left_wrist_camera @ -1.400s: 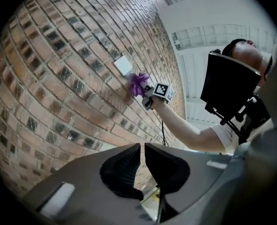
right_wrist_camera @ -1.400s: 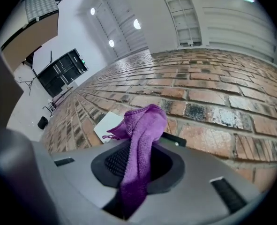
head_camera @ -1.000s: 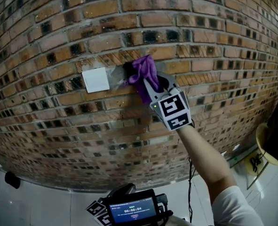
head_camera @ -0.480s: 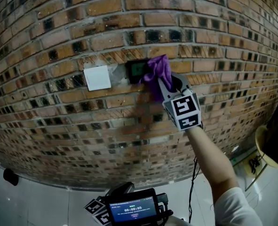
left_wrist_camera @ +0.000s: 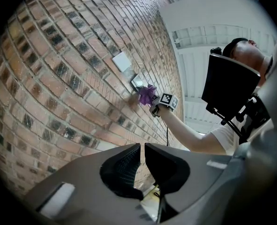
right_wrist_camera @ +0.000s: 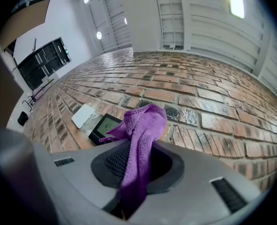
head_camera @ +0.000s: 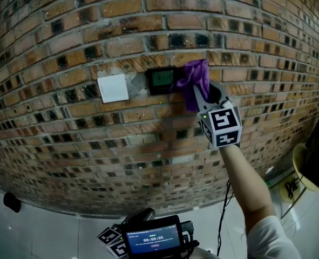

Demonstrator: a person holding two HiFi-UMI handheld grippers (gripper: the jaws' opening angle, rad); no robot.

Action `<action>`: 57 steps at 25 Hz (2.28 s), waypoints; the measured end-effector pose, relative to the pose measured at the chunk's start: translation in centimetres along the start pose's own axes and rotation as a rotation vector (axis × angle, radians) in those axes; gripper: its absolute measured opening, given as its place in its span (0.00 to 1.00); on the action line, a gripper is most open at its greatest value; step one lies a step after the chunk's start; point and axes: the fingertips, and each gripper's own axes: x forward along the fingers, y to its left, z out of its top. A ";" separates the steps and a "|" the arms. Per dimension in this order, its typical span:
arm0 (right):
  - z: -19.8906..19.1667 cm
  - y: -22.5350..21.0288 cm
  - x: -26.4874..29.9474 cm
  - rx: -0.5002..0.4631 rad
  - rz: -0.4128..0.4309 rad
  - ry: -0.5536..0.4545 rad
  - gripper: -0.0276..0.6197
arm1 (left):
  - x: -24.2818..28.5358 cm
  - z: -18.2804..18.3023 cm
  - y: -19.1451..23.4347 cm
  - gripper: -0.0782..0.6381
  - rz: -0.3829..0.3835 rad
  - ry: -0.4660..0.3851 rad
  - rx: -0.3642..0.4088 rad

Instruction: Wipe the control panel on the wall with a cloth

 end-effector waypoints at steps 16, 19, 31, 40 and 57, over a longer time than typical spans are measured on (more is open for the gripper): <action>5.7 11.1 3.5 0.057 0.181 -0.107 0.17 | -2.0 0.7 0.6 0.15 0.038 -0.023 0.011; 6.8 13.9 4.6 0.065 0.228 -0.120 0.17 | -2.5 0.9 0.8 0.15 0.051 -0.029 0.008; 6.1 19.8 6.8 0.018 0.363 -0.071 0.17 | -3.5 1.0 0.9 0.15 0.069 -0.049 0.004; 5.0 16.4 6.3 0.004 0.306 -0.049 0.17 | -2.7 0.6 0.4 0.15 0.044 -0.033 0.002; 3.6 11.3 4.6 -0.024 0.236 -0.034 0.17 | -0.6 0.0 -0.5 0.15 -0.002 -0.005 -0.001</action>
